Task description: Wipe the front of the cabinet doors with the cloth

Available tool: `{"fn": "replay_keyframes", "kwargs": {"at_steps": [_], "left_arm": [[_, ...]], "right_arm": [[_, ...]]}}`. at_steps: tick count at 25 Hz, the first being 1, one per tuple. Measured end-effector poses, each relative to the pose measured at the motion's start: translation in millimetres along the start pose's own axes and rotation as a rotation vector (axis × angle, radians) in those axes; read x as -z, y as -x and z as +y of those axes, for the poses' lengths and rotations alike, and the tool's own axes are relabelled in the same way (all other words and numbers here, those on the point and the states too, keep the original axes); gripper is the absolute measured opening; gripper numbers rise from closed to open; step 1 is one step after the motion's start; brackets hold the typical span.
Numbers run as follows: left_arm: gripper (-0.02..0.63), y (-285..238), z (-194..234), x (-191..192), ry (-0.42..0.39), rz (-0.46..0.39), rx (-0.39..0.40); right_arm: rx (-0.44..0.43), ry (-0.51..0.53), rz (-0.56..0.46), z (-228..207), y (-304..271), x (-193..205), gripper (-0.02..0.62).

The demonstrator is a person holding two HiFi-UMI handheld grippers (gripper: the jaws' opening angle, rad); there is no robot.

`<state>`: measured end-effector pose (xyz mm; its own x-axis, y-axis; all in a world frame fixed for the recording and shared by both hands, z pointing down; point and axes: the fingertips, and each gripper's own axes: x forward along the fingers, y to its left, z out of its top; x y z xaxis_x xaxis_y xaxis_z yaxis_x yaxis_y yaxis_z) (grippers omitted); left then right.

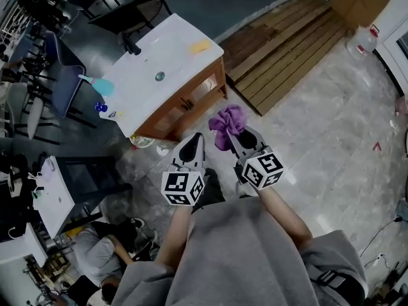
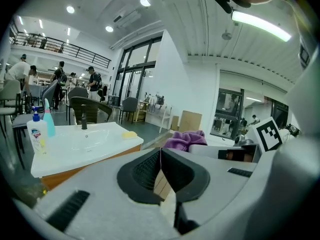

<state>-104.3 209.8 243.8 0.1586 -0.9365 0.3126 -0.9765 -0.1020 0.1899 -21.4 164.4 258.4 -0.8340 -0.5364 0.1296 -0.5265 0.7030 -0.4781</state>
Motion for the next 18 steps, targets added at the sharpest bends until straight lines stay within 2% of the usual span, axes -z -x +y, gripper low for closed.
{"fn": "replay_keyframes", "kwargs": {"at_steps": [10,18], "left_arm": [[0.014,-39,68,6,-0.009,0.080,0.092],[0.014,-68,126,25,-0.005,0.167,0.160]], "right_arm": [[0.110,-0.054,0.022,-6,-74,22,0.086],[0.225,-0.152,0.025,-17,-131,54,0.086]]}}
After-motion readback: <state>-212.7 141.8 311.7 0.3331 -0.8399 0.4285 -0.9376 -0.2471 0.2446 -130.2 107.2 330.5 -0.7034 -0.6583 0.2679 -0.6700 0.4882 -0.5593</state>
